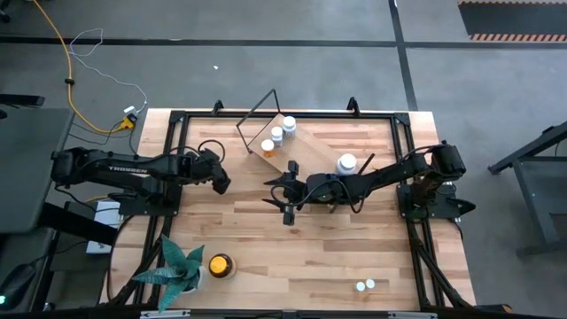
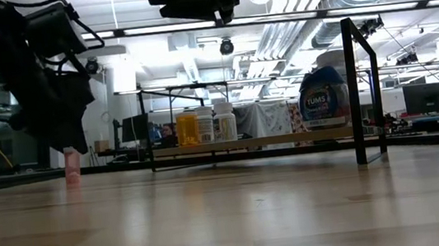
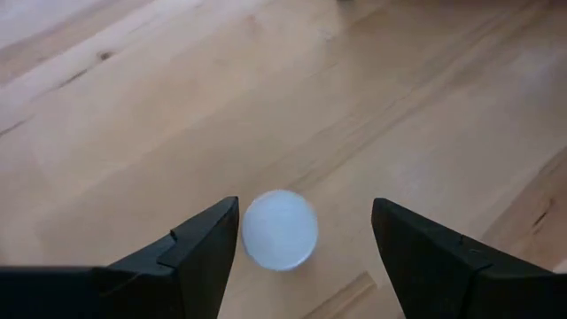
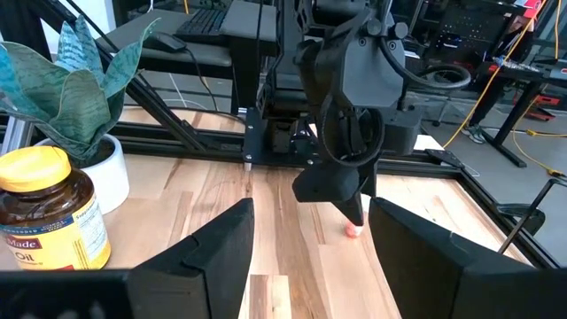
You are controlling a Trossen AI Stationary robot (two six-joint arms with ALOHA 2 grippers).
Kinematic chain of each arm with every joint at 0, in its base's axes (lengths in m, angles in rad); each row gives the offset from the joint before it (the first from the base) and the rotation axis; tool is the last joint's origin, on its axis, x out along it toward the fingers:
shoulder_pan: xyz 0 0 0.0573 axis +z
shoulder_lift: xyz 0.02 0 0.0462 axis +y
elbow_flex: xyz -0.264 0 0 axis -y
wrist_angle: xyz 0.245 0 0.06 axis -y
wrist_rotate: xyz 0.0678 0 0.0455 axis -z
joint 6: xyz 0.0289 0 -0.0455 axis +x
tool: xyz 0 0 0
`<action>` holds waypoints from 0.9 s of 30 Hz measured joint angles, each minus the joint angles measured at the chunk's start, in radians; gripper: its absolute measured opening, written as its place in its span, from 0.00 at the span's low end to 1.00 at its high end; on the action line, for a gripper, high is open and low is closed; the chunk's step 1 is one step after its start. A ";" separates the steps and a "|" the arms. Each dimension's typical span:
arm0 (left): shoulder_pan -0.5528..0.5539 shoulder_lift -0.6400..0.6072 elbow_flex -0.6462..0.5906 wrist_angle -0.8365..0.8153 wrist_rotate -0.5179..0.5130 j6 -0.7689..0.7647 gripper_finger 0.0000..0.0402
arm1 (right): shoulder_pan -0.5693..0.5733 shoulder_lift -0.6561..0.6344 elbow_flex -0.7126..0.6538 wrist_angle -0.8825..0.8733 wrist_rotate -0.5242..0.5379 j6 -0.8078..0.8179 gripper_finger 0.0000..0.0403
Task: Pick and place medicine bottles onto shelf by color
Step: Put the pink pill bottle on the shelf
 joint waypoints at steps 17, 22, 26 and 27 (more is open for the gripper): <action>0.000 0.000 0.000 -0.030 -0.025 0.011 0.57 | 0.000 0.000 0.000 0.000 0.000 0.000 0.53; 0.000 0.000 0.000 -0.031 -0.025 0.019 0.47 | 0.000 0.000 0.000 0.000 0.000 0.001 0.53; 0.000 0.000 0.000 -0.031 -0.025 0.019 0.40 | 0.000 0.000 0.000 0.000 0.000 0.001 0.53; 0.000 0.000 0.000 -0.031 -0.026 0.019 0.38 | 0.000 0.000 0.000 0.000 0.000 0.001 0.53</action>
